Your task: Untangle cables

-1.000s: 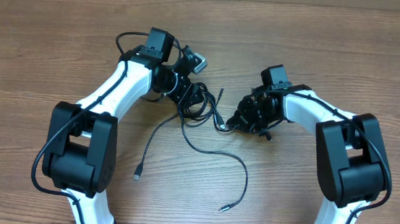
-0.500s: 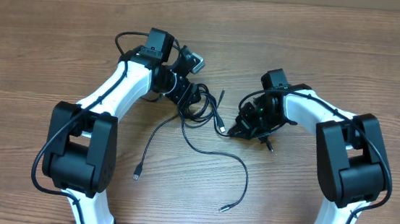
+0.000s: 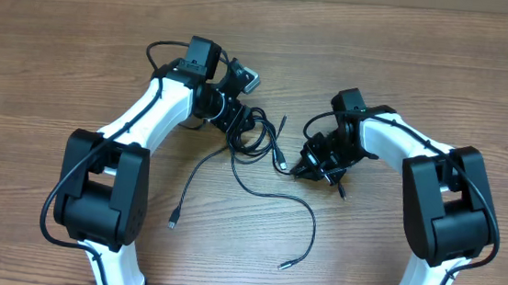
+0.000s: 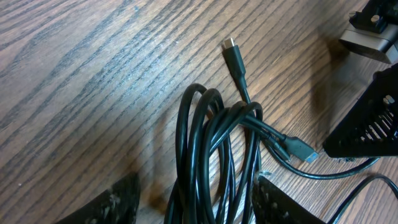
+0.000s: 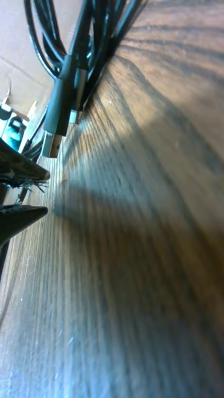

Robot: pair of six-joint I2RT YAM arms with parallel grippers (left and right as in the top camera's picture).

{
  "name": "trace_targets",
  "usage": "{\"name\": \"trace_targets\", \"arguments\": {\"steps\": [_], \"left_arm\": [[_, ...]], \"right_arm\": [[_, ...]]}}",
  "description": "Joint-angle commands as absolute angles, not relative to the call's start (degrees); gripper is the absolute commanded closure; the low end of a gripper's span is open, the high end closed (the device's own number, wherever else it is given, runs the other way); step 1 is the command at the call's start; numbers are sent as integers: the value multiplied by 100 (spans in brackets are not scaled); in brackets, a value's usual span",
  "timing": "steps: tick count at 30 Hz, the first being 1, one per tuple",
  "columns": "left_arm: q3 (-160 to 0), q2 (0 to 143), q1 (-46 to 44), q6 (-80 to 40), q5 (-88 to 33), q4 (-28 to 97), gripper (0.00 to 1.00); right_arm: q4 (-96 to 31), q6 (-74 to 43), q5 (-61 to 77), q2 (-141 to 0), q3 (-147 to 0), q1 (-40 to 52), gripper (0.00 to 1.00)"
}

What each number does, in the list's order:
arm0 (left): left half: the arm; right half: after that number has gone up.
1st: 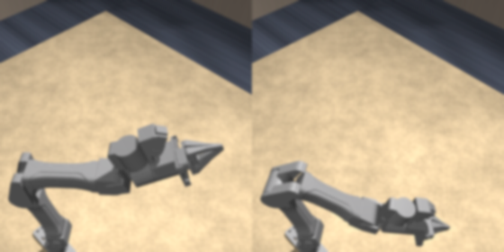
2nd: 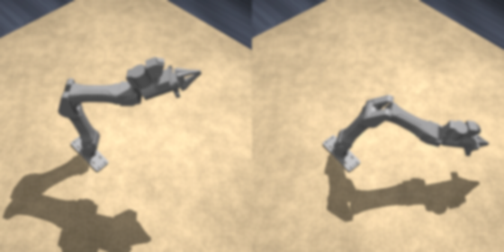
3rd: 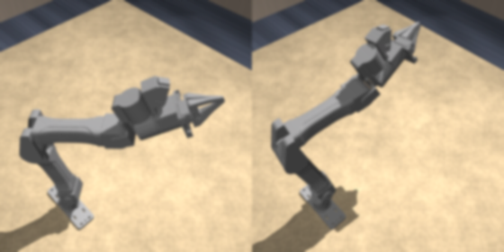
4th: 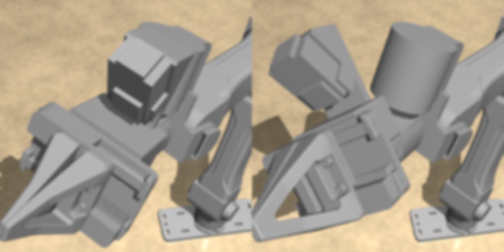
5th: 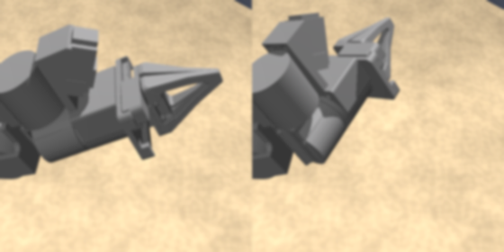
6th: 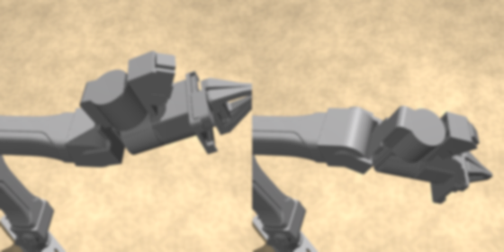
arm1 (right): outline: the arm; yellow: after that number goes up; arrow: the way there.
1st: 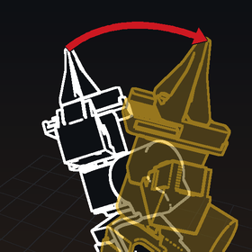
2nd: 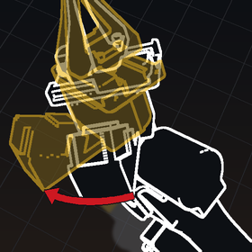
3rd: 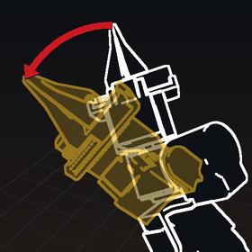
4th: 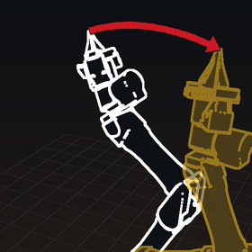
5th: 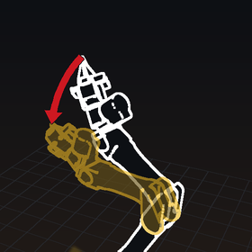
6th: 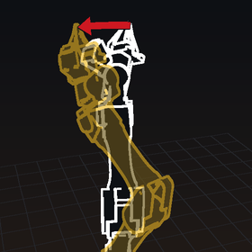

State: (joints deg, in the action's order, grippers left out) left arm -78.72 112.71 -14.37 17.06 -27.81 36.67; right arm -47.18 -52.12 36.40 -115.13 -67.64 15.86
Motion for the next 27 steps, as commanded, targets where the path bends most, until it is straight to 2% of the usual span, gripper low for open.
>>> {"name": "trace_targets", "arguments": {"steps": [1, 5, 10, 15, 19, 21, 26, 27], "left_arm": [[-7808, 11316, -1555, 1712, -2895, 3618, 41], [-7808, 11316, -1581, 1710, -2897, 3566, 40], [-7808, 11316, -1581, 1708, -2897, 3531, 57], [-7730, 11316, -1584, 1704, -2897, 3413, 55], [-7496, 11316, -1581, 1509, -2895, 3070, 58], [-7419, 11316, -1579, 1472, -2886, 2941, 64], [-7430, 11314, -1551, 1212, -2899, 2858, 93], [-7446, 11312, -1527, 1068, -2906, 2847, 96]], "right_arm": [[-4783, -5747, 3240, -11581, -6681, 1579, 90], [-4770, -5747, 3216, -11581, -6681, 1579, 90], [-4770, -5745, 3129, -11581, -6681, 1579, 91], [-4772, -5745, 3133, -11581, -6681, 1579, 91], [-4770, -5745, 3131, -11581, -6681, 1579, 91], [-4768, -5745, 3122, -11581, -6681, 1579, 91], [-4797, -5721, 2912, -11581, -6681, 1579, 91], [-4816, -5721, 2893, -11581, -6681, 1579, 91]]}}
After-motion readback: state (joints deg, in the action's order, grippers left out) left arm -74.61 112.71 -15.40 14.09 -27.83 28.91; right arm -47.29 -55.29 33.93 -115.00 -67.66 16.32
